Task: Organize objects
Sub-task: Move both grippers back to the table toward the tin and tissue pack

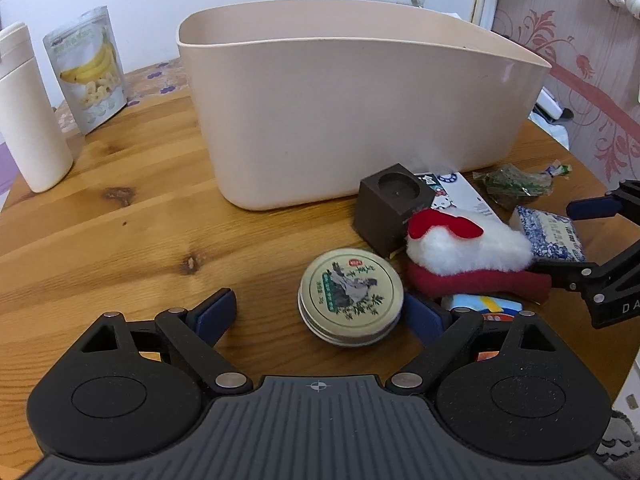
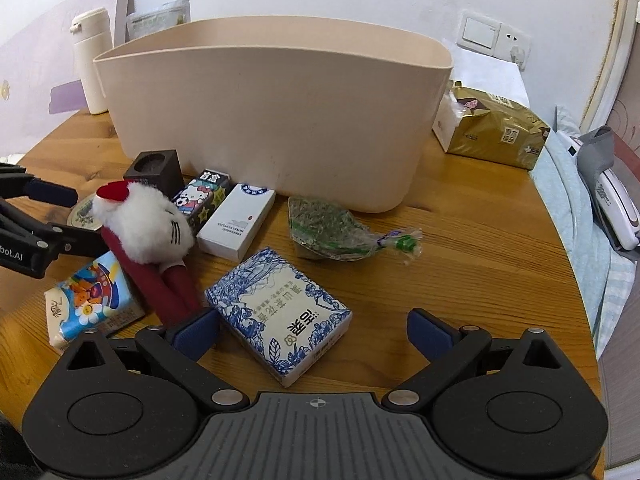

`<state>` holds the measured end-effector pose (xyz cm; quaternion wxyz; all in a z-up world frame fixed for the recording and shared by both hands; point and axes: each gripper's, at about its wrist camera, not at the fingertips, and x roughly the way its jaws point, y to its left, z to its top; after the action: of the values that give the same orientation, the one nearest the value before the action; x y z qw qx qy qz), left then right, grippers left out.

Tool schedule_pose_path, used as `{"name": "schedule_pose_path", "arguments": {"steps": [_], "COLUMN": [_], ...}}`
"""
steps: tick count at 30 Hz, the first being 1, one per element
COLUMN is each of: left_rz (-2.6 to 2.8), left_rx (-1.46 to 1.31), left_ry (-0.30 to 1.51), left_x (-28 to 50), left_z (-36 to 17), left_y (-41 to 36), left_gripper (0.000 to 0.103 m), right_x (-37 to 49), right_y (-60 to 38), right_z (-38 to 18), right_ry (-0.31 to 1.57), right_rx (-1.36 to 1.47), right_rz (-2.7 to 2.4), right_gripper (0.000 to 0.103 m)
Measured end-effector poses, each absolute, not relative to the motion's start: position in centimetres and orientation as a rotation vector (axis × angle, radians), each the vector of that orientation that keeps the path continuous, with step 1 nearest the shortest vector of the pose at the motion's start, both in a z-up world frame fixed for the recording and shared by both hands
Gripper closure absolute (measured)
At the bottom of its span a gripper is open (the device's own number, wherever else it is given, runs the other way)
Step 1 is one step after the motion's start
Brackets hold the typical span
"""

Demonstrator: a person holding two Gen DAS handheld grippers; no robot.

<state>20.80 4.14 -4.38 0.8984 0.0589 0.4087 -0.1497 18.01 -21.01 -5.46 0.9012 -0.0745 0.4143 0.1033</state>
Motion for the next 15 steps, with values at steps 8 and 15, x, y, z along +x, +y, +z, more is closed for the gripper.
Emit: {"name": "schedule_pose_path", "arguments": {"steps": [8,15], "left_rz": [-0.312,-0.340], "left_rx": [0.151,0.155], "left_ry": [0.824,0.798], "left_x": [21.31,21.05], "left_z": [-4.64,-4.36], "left_y": [3.59,3.60], "left_gripper": [0.011,0.034], "right_x": [18.59,18.47], "right_y": [-20.72,-20.07], "right_z": [-5.53,-5.24], "right_ry": [0.850,0.839], "right_rx": [-0.150,-0.157], "right_rz": [0.228,0.262], "right_gripper": [0.016,0.039]}}
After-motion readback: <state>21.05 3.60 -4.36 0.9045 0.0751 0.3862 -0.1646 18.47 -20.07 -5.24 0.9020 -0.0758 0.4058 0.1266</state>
